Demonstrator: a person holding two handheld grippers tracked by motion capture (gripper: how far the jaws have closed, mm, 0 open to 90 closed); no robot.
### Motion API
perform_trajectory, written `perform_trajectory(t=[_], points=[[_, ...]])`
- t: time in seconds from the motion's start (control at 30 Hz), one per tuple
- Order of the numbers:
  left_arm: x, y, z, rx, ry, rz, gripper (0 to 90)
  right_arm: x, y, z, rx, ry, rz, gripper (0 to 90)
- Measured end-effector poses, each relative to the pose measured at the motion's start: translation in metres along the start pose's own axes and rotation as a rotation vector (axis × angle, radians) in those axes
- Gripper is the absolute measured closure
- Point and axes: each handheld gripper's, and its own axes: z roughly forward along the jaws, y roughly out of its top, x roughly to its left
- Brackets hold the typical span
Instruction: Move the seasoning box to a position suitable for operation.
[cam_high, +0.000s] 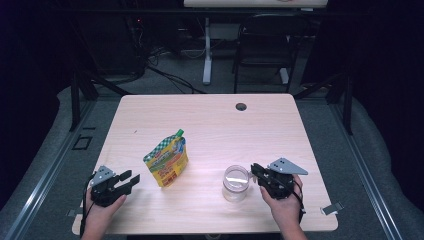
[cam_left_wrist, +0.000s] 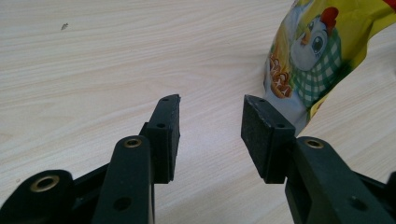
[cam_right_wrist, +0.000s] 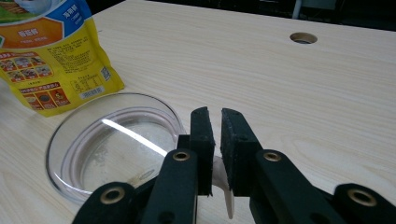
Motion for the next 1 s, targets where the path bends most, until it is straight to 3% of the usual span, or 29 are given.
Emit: perform_trajectory(t=[0.77,0.83,1.0], points=[[0.000,0.000,0.001,0.000,-0.004,0.002,57.1,-0.007,-0.003,0.000,0.004,0.022,0.043,86.9],[0.000,0.000,0.002,0.000,-0.004,0.002,57.1,-0.008,-0.004,0.001,0.004,0.032,0.069,87.4],[0.000,0.000,0.002,0.005,-0.002,0.006,57.2,-0.018,-0.006,0.001,-0.024,0.121,0.206,85.5]])
